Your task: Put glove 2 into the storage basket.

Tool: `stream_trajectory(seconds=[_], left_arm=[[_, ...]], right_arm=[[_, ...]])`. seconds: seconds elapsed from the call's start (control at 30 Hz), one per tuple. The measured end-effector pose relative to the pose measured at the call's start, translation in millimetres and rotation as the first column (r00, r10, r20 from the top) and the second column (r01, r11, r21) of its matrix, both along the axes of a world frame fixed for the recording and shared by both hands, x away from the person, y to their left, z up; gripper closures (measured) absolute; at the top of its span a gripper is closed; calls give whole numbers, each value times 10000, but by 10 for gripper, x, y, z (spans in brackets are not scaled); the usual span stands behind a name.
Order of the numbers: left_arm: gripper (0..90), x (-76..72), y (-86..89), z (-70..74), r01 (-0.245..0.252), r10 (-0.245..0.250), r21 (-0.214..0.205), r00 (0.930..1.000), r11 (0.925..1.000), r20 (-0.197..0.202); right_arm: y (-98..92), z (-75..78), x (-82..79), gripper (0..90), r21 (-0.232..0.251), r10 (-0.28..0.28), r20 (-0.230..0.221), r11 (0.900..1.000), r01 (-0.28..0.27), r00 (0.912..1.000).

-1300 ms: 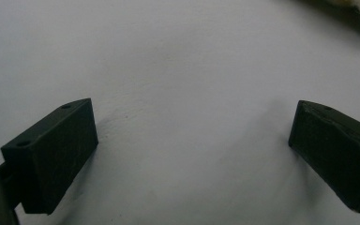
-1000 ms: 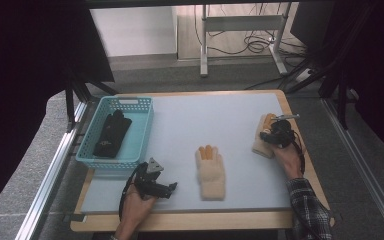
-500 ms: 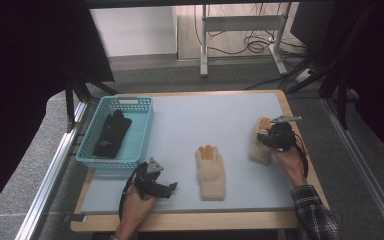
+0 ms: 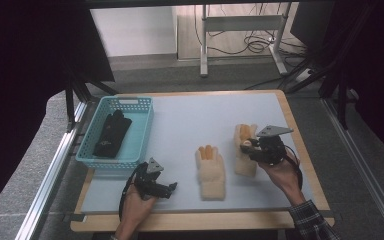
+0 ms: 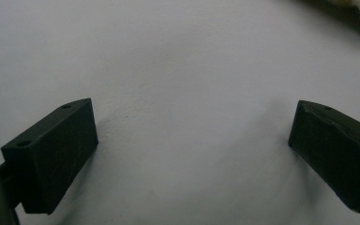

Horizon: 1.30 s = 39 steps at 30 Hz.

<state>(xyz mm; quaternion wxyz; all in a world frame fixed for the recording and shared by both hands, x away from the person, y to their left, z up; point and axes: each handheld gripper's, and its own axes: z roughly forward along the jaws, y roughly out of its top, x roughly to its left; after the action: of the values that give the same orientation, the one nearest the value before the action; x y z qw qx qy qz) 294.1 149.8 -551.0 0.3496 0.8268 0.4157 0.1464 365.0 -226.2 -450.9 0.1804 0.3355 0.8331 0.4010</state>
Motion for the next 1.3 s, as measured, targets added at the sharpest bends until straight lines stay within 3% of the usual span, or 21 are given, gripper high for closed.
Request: stream_trajectory(seconds=[0.17, 0.33, 0.43, 0.6, 0.73, 0.87, 0.97, 1.07, 1.17, 1.3], left_arm=[[18, 0, 0, 0, 0, 0, 6, 10000, 10000, 3], [18, -1, -1, 0, -13, 13, -15, 10000, 10000, -10], [18, 0, 0, 0, 2, -2, 2, 10000, 10000, 4], [18, 0, 3, 2, 27, -27, 30, 10000, 10000, -15], [18, -1, 2, 1, 19, -19, 33, 10000, 10000, -11], [18, -1, 2, 1, 19, -19, 32, 10000, 10000, -6], [18, -1, 3, 1, 24, -24, 39, 10000, 10000, -6], [18, -1, 2, 1, 23, -23, 38, 10000, 10000, -4], [18, -1, 2, 1, 22, -22, 38, 10000, 10000, -4], [18, -2, 1, 1, 13, -13, 18, 10000, 10000, -2]], right_arm=[[251, 26, -228, 573, 102, 937, -82, 9956, -936, 9956], [525, 1, -377, 573, 272, 1760, -327, 9842, -1752, 9838], [681, -58, -421, 573, 131, 2072, -433, 9783, -2068, 9773], [864, -229, -396, 572, -272, 2190, -615, 9749, -2210, 9738], [927, -392, -341, 531, -332, 1967, -608, 9794, -1990, 9786], [931, -498, -307, 396, -101, 2012, -950, 9791, -2030, 9749], [847, -410, -319, 322, 251, 1968, -865, 9804, -1953, 9766], [692, -311, -337, 317, 446, 1749, -658, 9840, -1722, 9824], [505, -305, -338, 403, 471, 1455, -871, 9888, -1418, 9855], [305, -429, -369, 622, 219, 1286, -1302, 9917, -1269, 9831]])
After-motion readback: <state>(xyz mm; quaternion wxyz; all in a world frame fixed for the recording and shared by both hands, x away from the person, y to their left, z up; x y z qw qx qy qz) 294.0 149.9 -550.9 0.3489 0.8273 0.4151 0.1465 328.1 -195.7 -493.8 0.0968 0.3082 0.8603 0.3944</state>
